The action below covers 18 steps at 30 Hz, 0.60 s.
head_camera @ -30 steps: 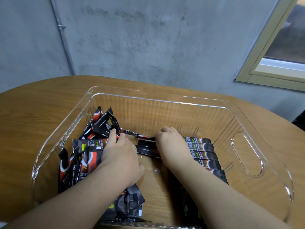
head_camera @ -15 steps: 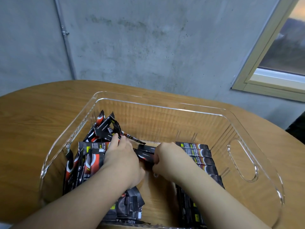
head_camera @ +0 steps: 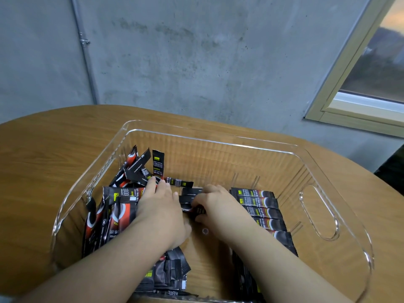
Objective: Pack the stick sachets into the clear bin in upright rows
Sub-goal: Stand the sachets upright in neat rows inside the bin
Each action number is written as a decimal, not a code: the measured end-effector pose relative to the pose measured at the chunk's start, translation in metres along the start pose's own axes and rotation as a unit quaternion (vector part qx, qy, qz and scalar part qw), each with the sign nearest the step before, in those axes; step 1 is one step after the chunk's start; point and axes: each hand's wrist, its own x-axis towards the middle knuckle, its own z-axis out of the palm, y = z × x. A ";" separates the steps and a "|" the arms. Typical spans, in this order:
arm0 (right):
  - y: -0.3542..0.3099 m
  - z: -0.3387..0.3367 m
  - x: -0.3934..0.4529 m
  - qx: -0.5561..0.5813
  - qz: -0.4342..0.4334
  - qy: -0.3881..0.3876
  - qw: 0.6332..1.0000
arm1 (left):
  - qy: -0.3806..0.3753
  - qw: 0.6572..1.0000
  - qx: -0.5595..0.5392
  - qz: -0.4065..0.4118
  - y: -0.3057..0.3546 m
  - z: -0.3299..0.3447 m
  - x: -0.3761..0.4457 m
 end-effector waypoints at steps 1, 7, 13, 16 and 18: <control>0.000 0.001 0.000 -0.002 -0.004 0.001 1.000 | 0.000 1.000 -0.003 0.002 0.000 0.001 0.000; 0.007 -0.003 -0.004 0.023 0.023 0.015 0.999 | 0.000 1.000 -0.014 0.005 0.000 0.006 0.004; 0.008 -0.006 -0.008 0.033 0.049 0.017 0.998 | 0.018 1.000 -0.019 -0.010 0.001 0.006 0.002; 0.005 -0.003 -0.006 0.045 0.053 0.018 0.997 | 0.006 1.000 -0.008 -0.004 0.001 0.005 0.002; 0.004 -0.003 -0.005 0.061 0.054 0.044 0.996 | 0.002 1.000 -0.004 0.000 0.001 0.005 0.002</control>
